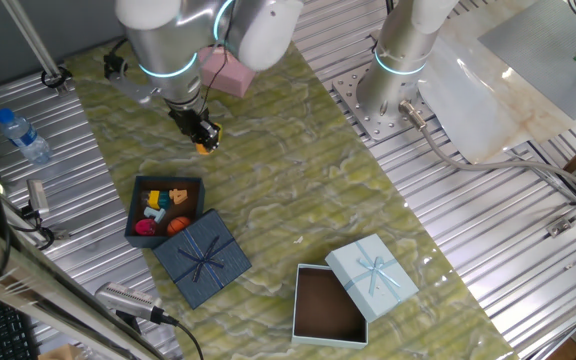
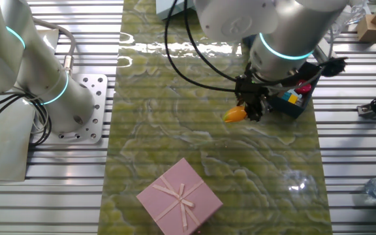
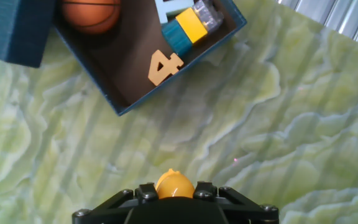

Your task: Take everything out of the gift box

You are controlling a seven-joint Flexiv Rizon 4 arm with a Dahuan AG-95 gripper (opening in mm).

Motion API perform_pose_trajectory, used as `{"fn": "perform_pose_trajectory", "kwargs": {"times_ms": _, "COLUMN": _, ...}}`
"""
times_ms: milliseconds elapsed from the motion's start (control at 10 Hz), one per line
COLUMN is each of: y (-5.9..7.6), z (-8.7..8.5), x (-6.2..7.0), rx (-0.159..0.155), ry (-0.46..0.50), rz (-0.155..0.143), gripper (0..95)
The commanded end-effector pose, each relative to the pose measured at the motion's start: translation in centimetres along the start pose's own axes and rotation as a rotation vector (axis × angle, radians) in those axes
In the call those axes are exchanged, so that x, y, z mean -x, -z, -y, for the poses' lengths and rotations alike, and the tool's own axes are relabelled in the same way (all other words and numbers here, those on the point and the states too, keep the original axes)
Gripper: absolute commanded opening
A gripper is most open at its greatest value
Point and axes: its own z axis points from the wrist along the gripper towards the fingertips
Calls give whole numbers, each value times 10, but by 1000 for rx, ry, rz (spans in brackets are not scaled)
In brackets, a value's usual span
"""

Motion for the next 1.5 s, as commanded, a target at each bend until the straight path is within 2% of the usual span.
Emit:
{"fn": "perform_pose_trajectory", "kwargs": {"times_ms": 100, "y": 0, "z": -1, "x": -5, "rx": -1, "ry": 3, "rz": 4, "gripper": 0}}
{"fn": "perform_pose_trajectory", "kwargs": {"times_ms": 400, "y": -3, "z": -1, "x": -8, "rx": -1, "ry": 13, "rz": 5, "gripper": 0}}
{"fn": "perform_pose_trajectory", "kwargs": {"times_ms": 500, "y": -4, "z": -1, "x": -8, "rx": -2, "ry": 35, "rz": 9, "gripper": 190}}
{"fn": "perform_pose_trajectory", "kwargs": {"times_ms": 1100, "y": -9, "z": 1, "x": -7, "rx": -9, "ry": 43, "rz": 5, "gripper": 190}}
{"fn": "perform_pose_trajectory", "kwargs": {"times_ms": 1200, "y": -10, "z": 1, "x": -7, "rx": -9, "ry": 45, "rz": 5, "gripper": 380}}
{"fn": "perform_pose_trajectory", "kwargs": {"times_ms": 1400, "y": -10, "z": 1, "x": -7, "rx": -14, "ry": 67, "rz": 3, "gripper": 380}}
{"fn": "perform_pose_trajectory", "kwargs": {"times_ms": 1500, "y": -10, "z": 1, "x": -7, "rx": -15, "ry": 77, "rz": 4, "gripper": 570}}
